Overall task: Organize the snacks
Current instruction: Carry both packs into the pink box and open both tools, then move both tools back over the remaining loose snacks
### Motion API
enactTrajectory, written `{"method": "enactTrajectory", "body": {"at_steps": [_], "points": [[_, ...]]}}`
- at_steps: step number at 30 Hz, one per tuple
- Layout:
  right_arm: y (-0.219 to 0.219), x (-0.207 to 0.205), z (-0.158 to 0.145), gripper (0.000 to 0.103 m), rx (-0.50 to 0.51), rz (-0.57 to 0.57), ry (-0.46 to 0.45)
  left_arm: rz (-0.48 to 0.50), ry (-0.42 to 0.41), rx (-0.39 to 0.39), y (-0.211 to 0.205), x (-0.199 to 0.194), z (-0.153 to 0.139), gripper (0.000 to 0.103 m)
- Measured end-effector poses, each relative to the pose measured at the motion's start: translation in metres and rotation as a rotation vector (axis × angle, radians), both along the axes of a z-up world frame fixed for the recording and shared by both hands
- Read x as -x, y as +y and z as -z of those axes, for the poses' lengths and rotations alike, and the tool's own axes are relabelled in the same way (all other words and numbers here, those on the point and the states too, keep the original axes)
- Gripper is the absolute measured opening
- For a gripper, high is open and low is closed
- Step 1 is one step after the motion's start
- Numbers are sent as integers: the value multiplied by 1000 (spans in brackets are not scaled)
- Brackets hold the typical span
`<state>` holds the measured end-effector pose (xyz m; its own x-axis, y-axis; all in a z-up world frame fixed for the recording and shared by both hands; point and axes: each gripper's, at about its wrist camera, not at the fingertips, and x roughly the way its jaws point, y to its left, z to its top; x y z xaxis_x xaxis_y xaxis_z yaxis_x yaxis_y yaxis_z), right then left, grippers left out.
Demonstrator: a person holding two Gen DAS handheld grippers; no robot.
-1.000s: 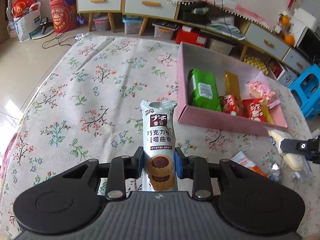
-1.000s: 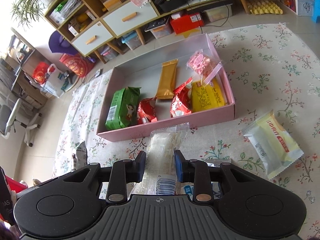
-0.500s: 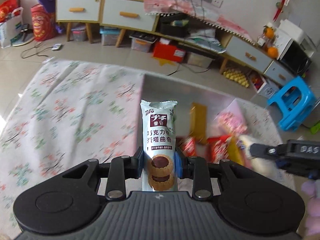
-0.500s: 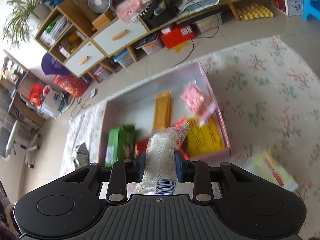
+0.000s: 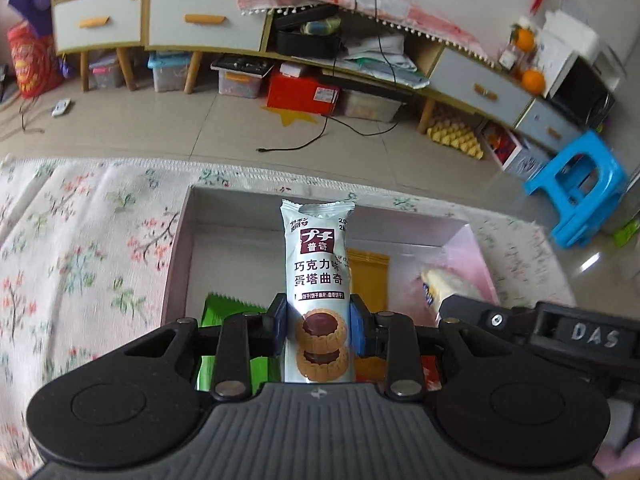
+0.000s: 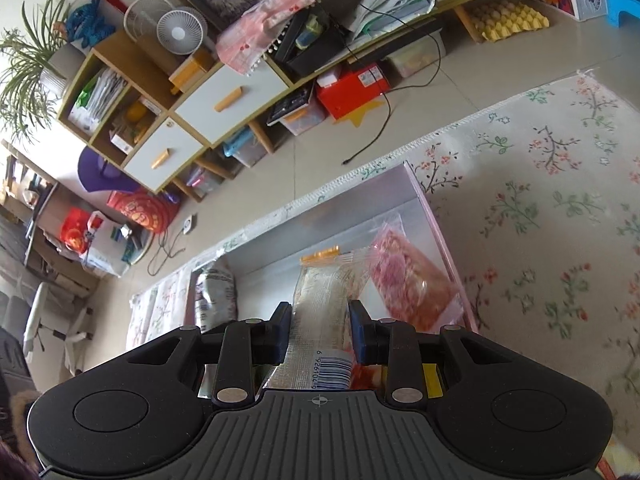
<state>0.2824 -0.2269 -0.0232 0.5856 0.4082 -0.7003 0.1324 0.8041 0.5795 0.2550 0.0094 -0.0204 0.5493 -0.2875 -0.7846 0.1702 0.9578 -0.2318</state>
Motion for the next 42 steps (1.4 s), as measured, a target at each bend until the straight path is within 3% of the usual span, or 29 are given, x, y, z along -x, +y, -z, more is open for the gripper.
{"method": "enactTrajectory", "body": {"at_steps": [12,23,27,30,42], "points": [[7,-20,23,30,3,-25,-45,67,-17,-34,4,-9,12,28],[6,-25,24,33,25,-23,-83,83,-60,10,5,-7,22,30],[3,-23,19,34,19,-18,-90,74,-91,-33,5,0,14,38],[-1,-18,14,45,12,-12,-98,63,-97,-35,4,3,8,53],[-7,24,-38,74,78,-25,-104,22,-106,-69,-1,46,-25,84]]}}
